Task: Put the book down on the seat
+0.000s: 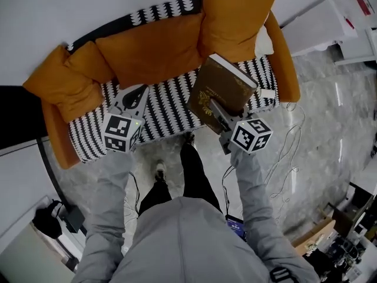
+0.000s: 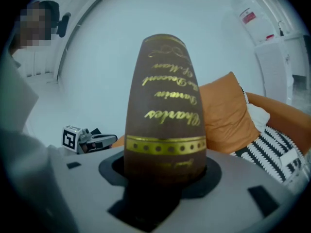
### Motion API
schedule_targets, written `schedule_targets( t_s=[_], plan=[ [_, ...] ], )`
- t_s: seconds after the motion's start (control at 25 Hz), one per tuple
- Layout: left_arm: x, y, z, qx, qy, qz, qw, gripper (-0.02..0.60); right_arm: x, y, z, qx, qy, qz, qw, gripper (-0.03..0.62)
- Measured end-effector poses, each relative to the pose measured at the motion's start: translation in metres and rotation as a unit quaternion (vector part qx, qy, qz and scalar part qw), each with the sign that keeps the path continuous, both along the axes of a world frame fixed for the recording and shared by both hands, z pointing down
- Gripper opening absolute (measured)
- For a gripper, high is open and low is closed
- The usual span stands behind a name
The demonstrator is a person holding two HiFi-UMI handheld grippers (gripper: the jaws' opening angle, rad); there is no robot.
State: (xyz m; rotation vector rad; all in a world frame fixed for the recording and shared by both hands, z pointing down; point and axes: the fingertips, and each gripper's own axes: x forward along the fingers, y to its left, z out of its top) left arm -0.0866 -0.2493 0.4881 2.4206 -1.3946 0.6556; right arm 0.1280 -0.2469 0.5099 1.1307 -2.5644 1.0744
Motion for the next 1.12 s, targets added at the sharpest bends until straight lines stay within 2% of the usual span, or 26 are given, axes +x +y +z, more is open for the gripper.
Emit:
schedule_targets(
  t_s=[0.24, 0.68, 0.88, 1.12],
  plan=[
    [0.007, -0.012, 0.039, -0.02, 0.005, -0.015, 0.9997, 0.025, -0.007, -0.017, 0.057, -0.043, -0.017, -0.015, 0.999, 0.247],
    [-0.002, -0.012, 0.138, -0.066, 0.017, -0.034, 0.9971, 0.025, -0.037, -0.028, 0.161, -0.102, -0.038, -0.049, 0.993, 0.247],
    [-0.008, -0.013, 0.187, -0.085, 0.021, -0.042, 0.9953, 0.025, -0.05, -0.03, 0.223, -0.149, -0.048, -0.055, 0.986, 0.247],
    [-0.001, -0.015, 0.229, -0.1, 0.019, -0.038, 0.9941, 0.025, -0.052, -0.026, 0.285, -0.19, -0.032, -0.073, 0.979, 0.247]
  ],
)
